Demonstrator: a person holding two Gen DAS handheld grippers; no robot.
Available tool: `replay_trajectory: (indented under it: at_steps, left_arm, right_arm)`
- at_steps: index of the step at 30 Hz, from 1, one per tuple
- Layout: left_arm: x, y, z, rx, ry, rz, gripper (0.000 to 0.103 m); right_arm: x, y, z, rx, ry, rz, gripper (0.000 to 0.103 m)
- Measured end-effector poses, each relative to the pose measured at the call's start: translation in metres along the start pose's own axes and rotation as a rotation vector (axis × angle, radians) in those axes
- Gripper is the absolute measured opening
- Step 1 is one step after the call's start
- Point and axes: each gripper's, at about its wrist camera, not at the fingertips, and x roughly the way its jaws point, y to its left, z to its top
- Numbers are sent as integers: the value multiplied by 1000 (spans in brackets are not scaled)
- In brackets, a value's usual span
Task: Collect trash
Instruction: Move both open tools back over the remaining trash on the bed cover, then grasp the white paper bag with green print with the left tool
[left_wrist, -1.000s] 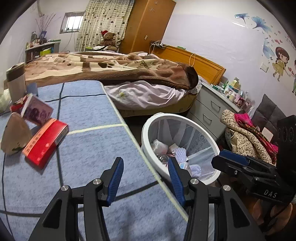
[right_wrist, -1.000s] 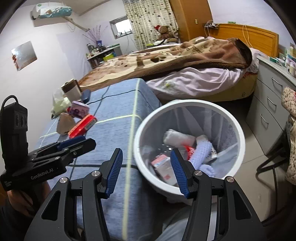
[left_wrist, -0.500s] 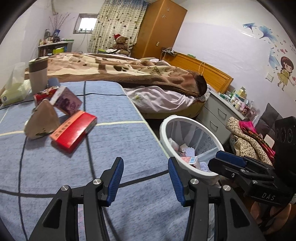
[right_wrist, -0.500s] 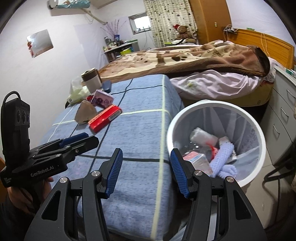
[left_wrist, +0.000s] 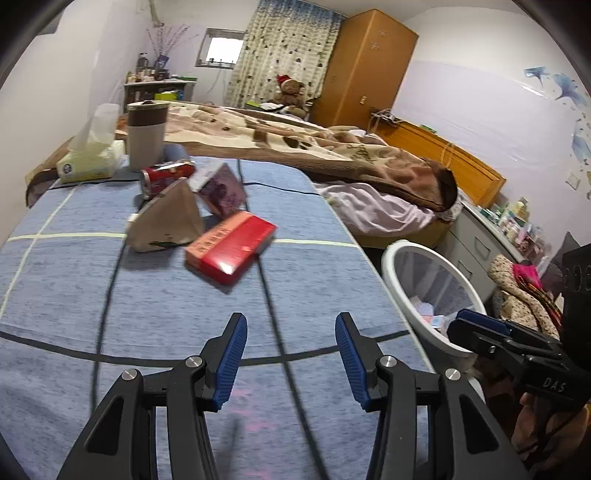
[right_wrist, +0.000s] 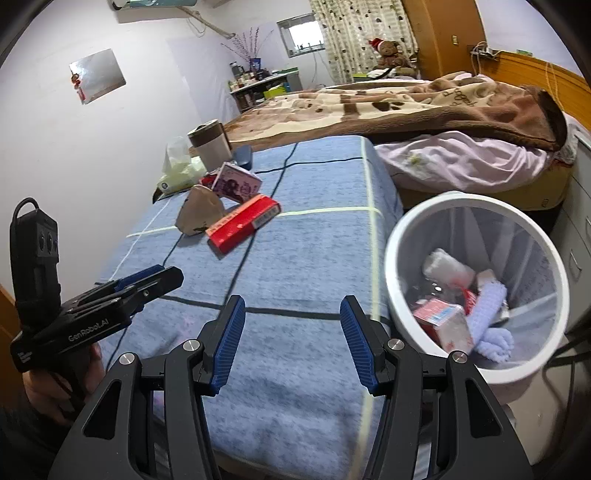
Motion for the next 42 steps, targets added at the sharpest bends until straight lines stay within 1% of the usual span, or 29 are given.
replay_trajectory:
  at_steps: [3, 10, 15, 20, 24, 25, 27, 30, 31, 32, 33, 34, 36, 38, 41, 42]
  left_arm:
    - [-2, 12, 4, -9, -10, 28, 50]
    - [5, 44, 29, -7, -30, 117, 50]
    - [22, 71, 50, -4, -31, 176, 50]
    - [44, 91, 71, 30, -31, 221, 50]
    - [68, 104, 80, 61, -3, 232, 50]
    - [73, 105, 82, 69, 3, 231, 50]
    - [83, 108, 84, 84, 16, 235, 50]
    - [94, 110, 86, 110, 10, 239, 50]
    - [95, 111, 87, 114, 5, 239, 48]
    - [95, 111, 88, 117, 2, 239, 35]
    - [96, 111, 88, 121, 5, 247, 25]
    - [97, 111, 88, 123, 12, 255, 20]
    - [95, 113, 87, 117, 7, 248, 18]
    - [92, 115, 87, 104, 4, 251, 11]
    - [82, 123, 87, 61, -8, 249, 6]
    - [78, 126, 87, 44, -15, 247, 6]
  right_arm:
    - [8, 6, 7, -6, 9, 21, 55]
    - [25, 24, 23, -64, 15, 26, 55]
    - [37, 27, 37, -86, 20, 26, 55]
    - [52, 27, 50, -92, 29, 25, 55]
    - [66, 30, 57, -100, 43, 18, 55]
    - [69, 31, 59, -103, 47, 17, 56]
    - [74, 32, 62, -113, 48, 16, 62]
    - [83, 35, 68, -135, 50, 10, 64]
    - [86, 35, 70, -142, 52, 8, 64]
    - [89, 37, 73, -153, 52, 4, 64]
    - [91, 37, 75, -160, 50, 1, 64]
    - [94, 40, 78, -172, 46, 0, 64]
    - [97, 43, 82, -192, 39, 1, 64]
    - [102, 47, 86, -217, 29, 0, 64]
    - [109, 52, 92, -256, 18, -6, 64]
    - [112, 54, 94, -269, 14, -5, 64]
